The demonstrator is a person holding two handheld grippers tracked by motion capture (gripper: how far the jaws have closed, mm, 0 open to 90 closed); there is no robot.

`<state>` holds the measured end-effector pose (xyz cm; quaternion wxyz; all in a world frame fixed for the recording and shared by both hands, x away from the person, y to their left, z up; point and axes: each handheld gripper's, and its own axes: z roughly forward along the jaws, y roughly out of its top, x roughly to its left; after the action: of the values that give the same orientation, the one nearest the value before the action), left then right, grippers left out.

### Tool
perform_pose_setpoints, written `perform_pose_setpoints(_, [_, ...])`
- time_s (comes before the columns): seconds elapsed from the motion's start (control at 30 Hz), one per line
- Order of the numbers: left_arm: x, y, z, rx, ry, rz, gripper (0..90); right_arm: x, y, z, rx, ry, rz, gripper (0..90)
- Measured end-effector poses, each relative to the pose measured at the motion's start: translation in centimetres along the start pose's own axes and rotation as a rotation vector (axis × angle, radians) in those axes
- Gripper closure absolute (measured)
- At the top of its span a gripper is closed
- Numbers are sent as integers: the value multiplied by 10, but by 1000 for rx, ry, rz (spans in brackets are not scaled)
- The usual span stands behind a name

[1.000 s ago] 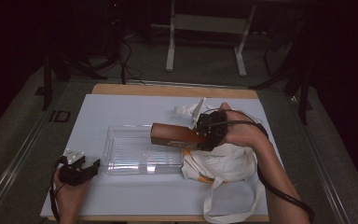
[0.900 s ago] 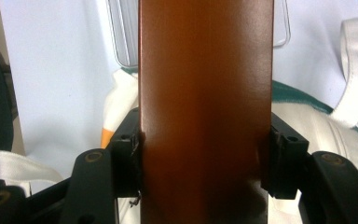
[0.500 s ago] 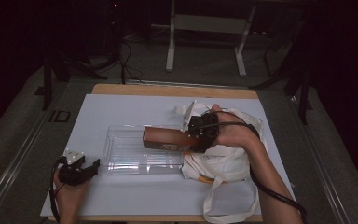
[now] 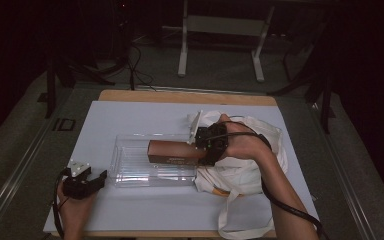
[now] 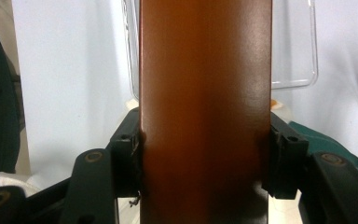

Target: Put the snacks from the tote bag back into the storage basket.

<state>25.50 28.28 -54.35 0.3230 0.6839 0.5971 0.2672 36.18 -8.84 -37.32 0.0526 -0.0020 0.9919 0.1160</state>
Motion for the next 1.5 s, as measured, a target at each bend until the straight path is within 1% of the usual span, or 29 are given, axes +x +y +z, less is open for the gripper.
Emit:
perform_pose_setpoints(0.17, [0,0,0,3,-1,2,394,1,5,4,3,5,-10,426])
perform_pose_setpoints(0.23, [0,0,0,3,-2,2,394,2,6,4,10,7,-5,426])
perform_pose_setpoints(0.27, [0,0,0,3,-2,2,395,1,7,5,5,6,-17,426])
perform_pose_setpoints(0.4, [0,0,0,5,-3,3,394,2,10,7,11,13,-16,426])
perform_pose_setpoints(0.5, [0,0,1,6,-4,3,394,2,12,8,7,15,-27,425])
perform_pose_setpoints(0.53, [0,0,1,7,-4,3,395,3,13,9,12,17,-24,426])
perform_pose_setpoints(0.7, [0,0,1,9,-4,5,395,3,18,13,20,21,-40,426])
perform_pose_setpoints(0.8, [0,0,1,9,-5,4,394,4,21,13,24,23,-38,426])
perform_pose_setpoints(0.9, [0,0,1,11,-5,6,394,5,24,15,25,25,-54,426])
perform_pose_setpoints(0.93, [0,0,1,10,-5,4,394,6,25,15,32,28,-46,425])
perform_pose_setpoints(1.0, [0,0,1,11,-6,5,394,6,27,17,35,26,-58,426])
perform_pose_setpoints(1.13, [0,0,1,10,-6,4,394,7,30,21,47,29,-62,426])
perform_pose_setpoints(1.27, [0,0,1,11,-7,4,394,9,34,29,88,30,-79,426])
perform_pose_setpoints(1.4, [0,0,1,12,-7,4,394,11,36,33,96,35,-89,425])
perform_pose_setpoints(1.5, [0,0,1,12,-8,4,394,13,41,37,96,42,-105,425])
